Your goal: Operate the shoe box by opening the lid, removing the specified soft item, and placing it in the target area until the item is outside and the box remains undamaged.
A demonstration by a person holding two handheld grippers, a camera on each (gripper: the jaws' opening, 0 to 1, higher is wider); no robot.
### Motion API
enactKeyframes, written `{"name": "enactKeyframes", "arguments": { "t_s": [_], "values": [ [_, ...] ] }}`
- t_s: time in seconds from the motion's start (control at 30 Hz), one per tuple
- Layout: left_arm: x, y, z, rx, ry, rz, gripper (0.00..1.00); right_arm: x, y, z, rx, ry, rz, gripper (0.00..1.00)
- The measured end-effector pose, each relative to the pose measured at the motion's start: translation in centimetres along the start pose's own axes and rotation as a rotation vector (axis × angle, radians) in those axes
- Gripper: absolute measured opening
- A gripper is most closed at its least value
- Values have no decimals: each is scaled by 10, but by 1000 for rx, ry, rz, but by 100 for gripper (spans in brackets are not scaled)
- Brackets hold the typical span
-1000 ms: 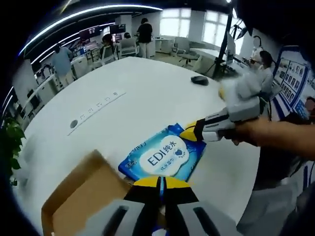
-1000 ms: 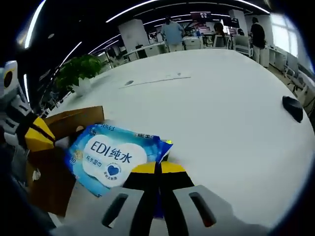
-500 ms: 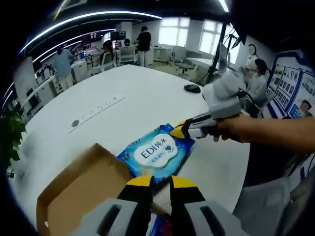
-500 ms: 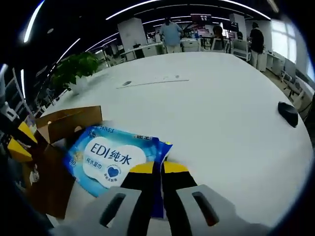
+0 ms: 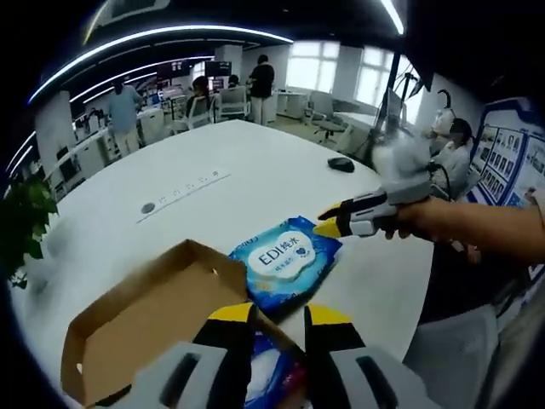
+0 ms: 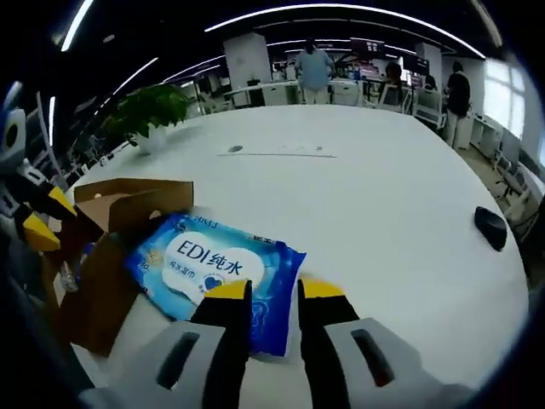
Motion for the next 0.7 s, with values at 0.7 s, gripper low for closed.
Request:
{"name": "enactKeyframes", "arguments": {
  "t_s": [0.7],
  "values": [
    [-22, 27, 42, 65, -35, 21, 29, 7, 33, 35, 30, 16, 62, 32]
  ]
}}
Point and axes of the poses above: the point that each gripper's makers call its tool centre point, and the gripper's own axes: z roughly backward along the fingers, y roughly to its left, x roughly out of its top, the point moved 2 cm from there along z, roughly backward along the fingers, and after that the axes turned 6 degrees about -y, right-handed, at the moved point
